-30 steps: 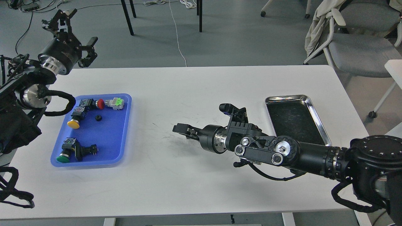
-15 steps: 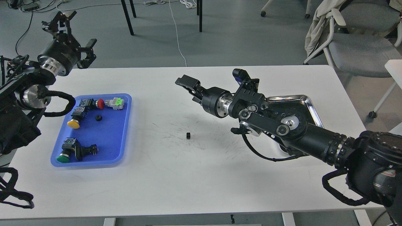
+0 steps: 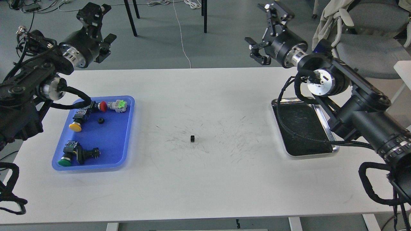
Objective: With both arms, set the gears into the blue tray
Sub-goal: 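Reach the left gripper toward the second black gear, then grasp the second gear with the left gripper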
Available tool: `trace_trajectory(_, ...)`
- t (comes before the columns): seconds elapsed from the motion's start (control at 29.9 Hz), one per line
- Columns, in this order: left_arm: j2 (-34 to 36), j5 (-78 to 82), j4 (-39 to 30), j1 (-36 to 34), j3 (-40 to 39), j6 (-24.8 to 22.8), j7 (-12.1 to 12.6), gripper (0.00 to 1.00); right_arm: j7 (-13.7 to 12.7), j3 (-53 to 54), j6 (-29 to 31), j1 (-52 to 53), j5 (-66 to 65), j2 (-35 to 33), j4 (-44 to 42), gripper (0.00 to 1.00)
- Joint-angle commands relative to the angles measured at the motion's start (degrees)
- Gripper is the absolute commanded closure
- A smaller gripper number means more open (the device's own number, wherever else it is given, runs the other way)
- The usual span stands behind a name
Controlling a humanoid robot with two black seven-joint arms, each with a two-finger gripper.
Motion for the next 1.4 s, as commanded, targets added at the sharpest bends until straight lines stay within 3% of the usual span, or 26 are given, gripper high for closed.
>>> trace_trajectory(0.0,-0.5,10.1,-6.4,0.7,4.7,3.6,0.8,0.02,0.0,10.3,4.0,-8.2,7.4,-4.4,0.2,0.0)
trace_trajectory(0.17,3.2,28.3,-17.5,0.3,22.0,15.4,2.8,0.02,-0.1,19.9,5.2,-18.2,11.4,-6.1,0.3,0.0)
trace_trajectory(0.23,4.1,34.9,-22.0,0.1,24.6,17.4,6.4,0.02,0.0,21.0,5.1,-19.6,12.1,-6.1,-0.1,0.0)
trace_trajectory(0.33,3.9,43.3,-26.9,0.2,25.1,17.5,11.7,0.02,0.0,21.0,5.1,-19.9,12.1,-6.0,-0.3,0.0)
trace_trajectory(0.43,1.2,49.4,-29.3,0.8,25.1,17.4,15.3,0.02,0.1,20.2,5.2,-20.0,11.9,-5.9,-1.4,0.0)
trace_trajectory(0.57,-5.4,54.6,-29.2,0.9,28.5,17.4,22.0,0.02,0.1,19.7,5.5,-19.9,11.9,-5.9,-4.6,0.0)
trace_trajectory(0.7,-9.1,58.9,-29.1,0.7,34.8,17.2,30.2,0.02,0.0,19.7,5.6,-19.9,11.9,-6.1,-7.1,0.0)
trace_trajectory(0.8,-10.6,58.9,-29.1,0.3,37.9,16.0,34.3,0.03,-0.1,19.7,7.5,-19.9,11.9,-6.1,-9.0,0.0)
trace_trajectory(1.04,-10.6,59.7,-31.5,0.8,42.1,14.1,37.4,0.04,-0.1,19.7,8.8,-19.9,11.9,-6.1,-10.2,0.0)
trace_trajectory(1.27,-10.6,58.9,-33.5,2.1,42.2,13.7,37.6,0.06,-0.1,18.9,8.8,-20.0,11.9,-6.1,-9.7,0.0)
trace_trajectory(1.37,-11.1,58.8,-33.5,2.9,42.2,12.5,37.6,0.14,0.0,18.9,8.8,-20.1,11.9,-6.2,-9.7,0.0)
